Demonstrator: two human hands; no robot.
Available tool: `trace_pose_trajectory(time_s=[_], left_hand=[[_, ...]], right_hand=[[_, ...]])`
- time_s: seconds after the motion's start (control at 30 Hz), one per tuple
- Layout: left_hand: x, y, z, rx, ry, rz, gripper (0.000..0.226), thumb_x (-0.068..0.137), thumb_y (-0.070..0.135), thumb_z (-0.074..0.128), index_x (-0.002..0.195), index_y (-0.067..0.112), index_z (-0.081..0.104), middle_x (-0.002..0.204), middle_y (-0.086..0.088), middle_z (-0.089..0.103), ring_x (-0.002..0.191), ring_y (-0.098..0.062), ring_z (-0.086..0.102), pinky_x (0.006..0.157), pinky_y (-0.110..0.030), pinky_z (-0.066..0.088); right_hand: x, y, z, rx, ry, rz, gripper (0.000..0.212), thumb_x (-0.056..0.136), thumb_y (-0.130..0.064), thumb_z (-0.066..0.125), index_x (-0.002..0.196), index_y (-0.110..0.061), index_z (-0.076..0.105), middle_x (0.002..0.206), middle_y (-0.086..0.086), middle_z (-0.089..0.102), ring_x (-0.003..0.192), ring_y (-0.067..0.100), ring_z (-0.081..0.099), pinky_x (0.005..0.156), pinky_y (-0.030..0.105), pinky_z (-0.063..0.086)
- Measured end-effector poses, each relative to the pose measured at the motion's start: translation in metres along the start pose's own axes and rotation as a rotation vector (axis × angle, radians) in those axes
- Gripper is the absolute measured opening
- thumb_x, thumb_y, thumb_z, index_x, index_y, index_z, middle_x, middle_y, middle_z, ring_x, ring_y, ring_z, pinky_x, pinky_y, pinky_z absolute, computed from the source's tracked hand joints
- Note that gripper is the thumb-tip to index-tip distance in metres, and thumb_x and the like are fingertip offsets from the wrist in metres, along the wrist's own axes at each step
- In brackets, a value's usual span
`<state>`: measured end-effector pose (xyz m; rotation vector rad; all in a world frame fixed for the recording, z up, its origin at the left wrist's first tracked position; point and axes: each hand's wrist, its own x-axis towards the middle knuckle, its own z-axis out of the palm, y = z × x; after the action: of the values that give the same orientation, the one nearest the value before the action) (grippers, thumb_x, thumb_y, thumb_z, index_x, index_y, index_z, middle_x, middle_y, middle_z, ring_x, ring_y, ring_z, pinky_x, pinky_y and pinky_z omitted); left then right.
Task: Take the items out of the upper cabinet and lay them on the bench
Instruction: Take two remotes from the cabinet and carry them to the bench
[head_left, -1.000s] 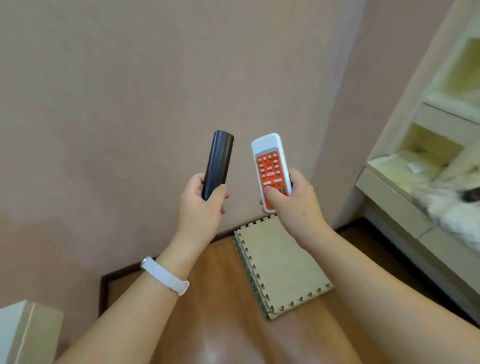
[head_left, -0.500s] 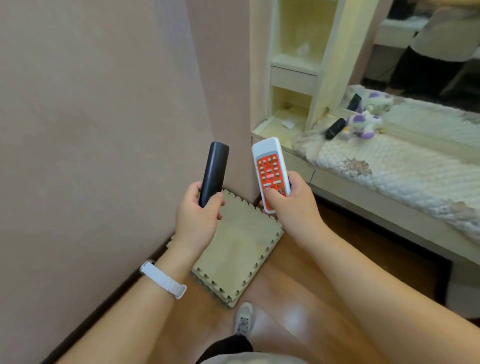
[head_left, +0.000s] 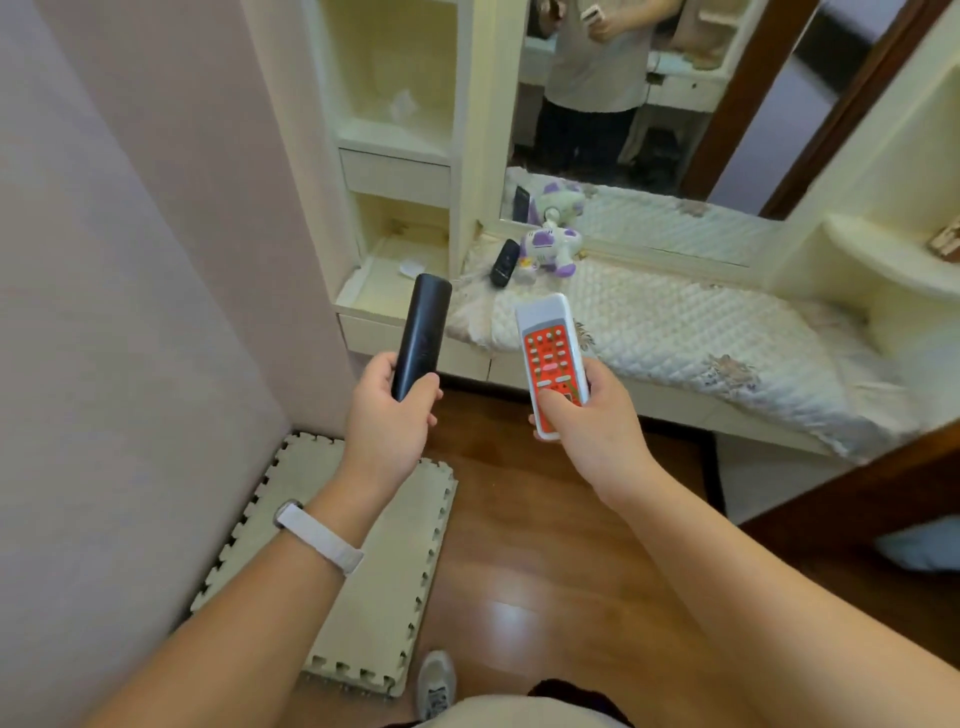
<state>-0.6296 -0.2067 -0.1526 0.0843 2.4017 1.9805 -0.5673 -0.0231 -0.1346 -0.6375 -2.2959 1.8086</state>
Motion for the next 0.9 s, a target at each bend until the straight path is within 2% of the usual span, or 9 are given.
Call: trace_pose_trajectory(time_s=[0.1, 0.2, 0.33, 0.4, 0.5, 0.57, 0.63, 0.8, 0.9], left_hand=[[0.023, 0.002, 0.017, -0.007, -0.066, 0.022, 0.012, 0.095, 0.020, 0.057, 0.098, 0.031, 0.055, 0.083, -0.003, 0.067, 0.060, -0.009, 0.058, 0.060, -0.025, 0.053], [0.041, 0.004, 0.040, 0.000, -0.134, 0.007, 0.010, 0.094, 0.020, 0.057, 0.099, 0.029, 0.056, 0.084, -0.004, 0.068, 0.058, -0.006, 0.057, 0.055, -0.019, 0.050], [0.065, 0.011, 0.079, 0.022, -0.216, 0.008, 0.011, 0.093, 0.019, 0.058, 0.099, 0.029, 0.056, 0.086, -0.008, 0.067, 0.059, -0.008, 0.058, 0.059, -0.024, 0.050], [0.079, 0.013, 0.101, 0.037, -0.241, 0.009, 0.010, 0.094, 0.019, 0.057, 0.098, 0.028, 0.056, 0.088, -0.010, 0.066, 0.061, -0.010, 0.058, 0.061, -0.027, 0.050], [0.101, 0.014, 0.135, 0.054, -0.251, 0.006, 0.012, 0.094, 0.018, 0.058, 0.098, 0.028, 0.056, 0.087, -0.009, 0.066, 0.061, -0.010, 0.058, 0.059, -0.025, 0.050], [0.117, 0.015, 0.160, 0.064, -0.253, 0.010, 0.009, 0.093, 0.016, 0.059, 0.098, 0.023, 0.057, 0.088, -0.016, 0.064, 0.061, -0.013, 0.057, 0.056, -0.024, 0.049], [0.133, 0.019, 0.189, 0.071, -0.255, 0.000, 0.008, 0.093, 0.016, 0.059, 0.098, 0.021, 0.057, 0.088, -0.020, 0.062, 0.061, -0.015, 0.056, 0.058, -0.032, 0.051], [0.165, 0.033, 0.262, 0.077, -0.233, -0.042, 0.014, 0.093, 0.017, 0.060, 0.100, 0.029, 0.057, 0.087, -0.012, 0.067, 0.062, -0.016, 0.059, 0.056, -0.030, 0.048], [0.181, 0.041, 0.302, 0.066, -0.214, -0.052, 0.015, 0.092, 0.016, 0.062, 0.100, 0.028, 0.058, 0.084, -0.009, 0.070, 0.060, -0.016, 0.061, 0.057, -0.033, 0.052]], right_hand=[[0.017, 0.002, -0.008, 0.005, 0.067, 0.002, 0.018, 0.089, -0.021, 0.062, 0.105, -0.027, 0.057, 0.097, 0.004, 0.067, 0.083, 0.020, 0.071, 0.075, 0.044, 0.061], [0.034, 0.006, -0.022, 0.025, 0.124, 0.013, 0.015, 0.089, -0.018, 0.062, 0.101, -0.026, 0.057, 0.095, 0.006, 0.067, 0.083, 0.023, 0.071, 0.073, 0.042, 0.062], [0.062, 0.017, -0.048, 0.021, 0.190, 0.039, 0.014, 0.088, -0.020, 0.062, 0.101, -0.024, 0.060, 0.093, 0.005, 0.067, 0.085, 0.023, 0.070, 0.075, 0.046, 0.061], [0.080, 0.024, -0.062, 0.002, 0.221, 0.045, 0.009, 0.088, -0.020, 0.062, 0.096, -0.025, 0.060, 0.091, 0.004, 0.067, 0.084, 0.022, 0.068, 0.073, 0.039, 0.060], [0.112, 0.034, -0.086, -0.015, 0.226, 0.048, 0.008, 0.089, -0.022, 0.062, 0.096, -0.022, 0.059, 0.091, 0.005, 0.066, 0.082, 0.019, 0.065, 0.062, 0.022, 0.051], [0.137, 0.040, -0.105, -0.014, 0.214, 0.045, 0.009, 0.089, -0.022, 0.063, 0.097, -0.020, 0.059, 0.089, 0.004, 0.066, 0.078, 0.016, 0.063, 0.058, 0.017, 0.047], [0.164, 0.045, -0.127, -0.009, 0.205, 0.045, 0.007, 0.089, -0.022, 0.062, 0.095, -0.021, 0.059, 0.087, 0.004, 0.065, 0.075, 0.014, 0.061, 0.055, 0.014, 0.046], [0.228, 0.055, -0.178, 0.021, 0.160, 0.047, 0.006, 0.089, -0.017, 0.062, 0.092, -0.019, 0.058, 0.083, 0.005, 0.063, 0.071, 0.016, 0.058, 0.060, 0.025, 0.046], [0.261, 0.060, -0.204, 0.036, 0.133, 0.054, 0.008, 0.088, -0.016, 0.063, 0.090, -0.021, 0.057, 0.080, 0.002, 0.062, 0.066, 0.013, 0.057, 0.059, 0.028, 0.048]])
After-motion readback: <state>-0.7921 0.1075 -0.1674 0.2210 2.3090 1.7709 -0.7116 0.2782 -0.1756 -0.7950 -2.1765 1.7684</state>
